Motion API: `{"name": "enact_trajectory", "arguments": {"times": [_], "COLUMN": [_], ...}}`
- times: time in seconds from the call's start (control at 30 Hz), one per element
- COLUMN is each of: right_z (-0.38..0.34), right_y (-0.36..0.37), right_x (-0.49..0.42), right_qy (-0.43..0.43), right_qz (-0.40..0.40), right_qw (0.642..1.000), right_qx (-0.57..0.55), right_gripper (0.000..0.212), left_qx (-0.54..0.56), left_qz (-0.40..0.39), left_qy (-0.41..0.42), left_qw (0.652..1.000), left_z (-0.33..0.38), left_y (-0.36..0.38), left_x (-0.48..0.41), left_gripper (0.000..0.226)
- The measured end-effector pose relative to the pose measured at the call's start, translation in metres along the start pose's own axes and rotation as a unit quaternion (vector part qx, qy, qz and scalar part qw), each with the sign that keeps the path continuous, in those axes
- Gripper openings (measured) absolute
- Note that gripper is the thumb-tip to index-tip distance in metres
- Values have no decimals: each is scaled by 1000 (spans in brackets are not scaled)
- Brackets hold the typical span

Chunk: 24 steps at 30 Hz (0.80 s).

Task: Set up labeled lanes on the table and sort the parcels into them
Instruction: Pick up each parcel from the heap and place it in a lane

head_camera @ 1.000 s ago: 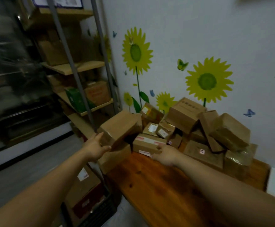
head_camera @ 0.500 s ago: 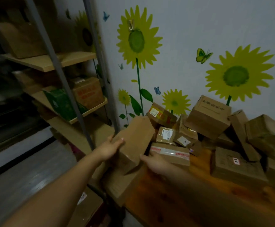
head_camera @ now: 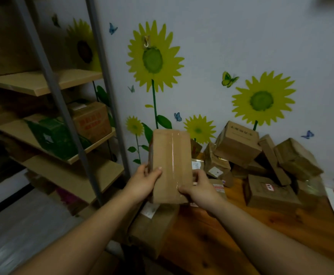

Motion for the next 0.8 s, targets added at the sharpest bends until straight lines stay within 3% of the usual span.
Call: {"name": "enact_trajectory", "arguments": {"times": [0.17,0.33,0.5,0.57,0.7,0.8], "right_z": [-11,22,64,75,72,74], "right_y": [-51,-118,-187,-204,-236,-244], "right_x": [48,109,176,200,242,267], "right_qy": [-104,-67,-87,-88,-109,-99], "right_qz": [62,109,208,222,257,264], "right_qw": [992,982,965,964,958,959], "right_qx": [24,-138,-130,-117,-60,8], "right_gripper": [71,67,76,77,82,64], "left_qx": [58,-12,-58,-48,46,51], "left_qz": [-36,-69,-51,-59,-116,-79], "left_qy": [66,124,201,197,91,63], "left_qw": [995,990,977,978,988,994], "left_z": [39,54,65,65,69,81], "left_y": [40,114,179,198,226,229], "left_x": [42,105,164,182,202,211], "left_gripper": [57,56,36,57,118,113]}}
Point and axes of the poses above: each hand's wrist, its own x-axis away from the middle knuckle, its own y-axis out of the palm, z = x × y, the point moved 7 cm from there along -x, towards the middle knuckle, and after that the axes turned 5 degrees about x, right-handed, at the moved point
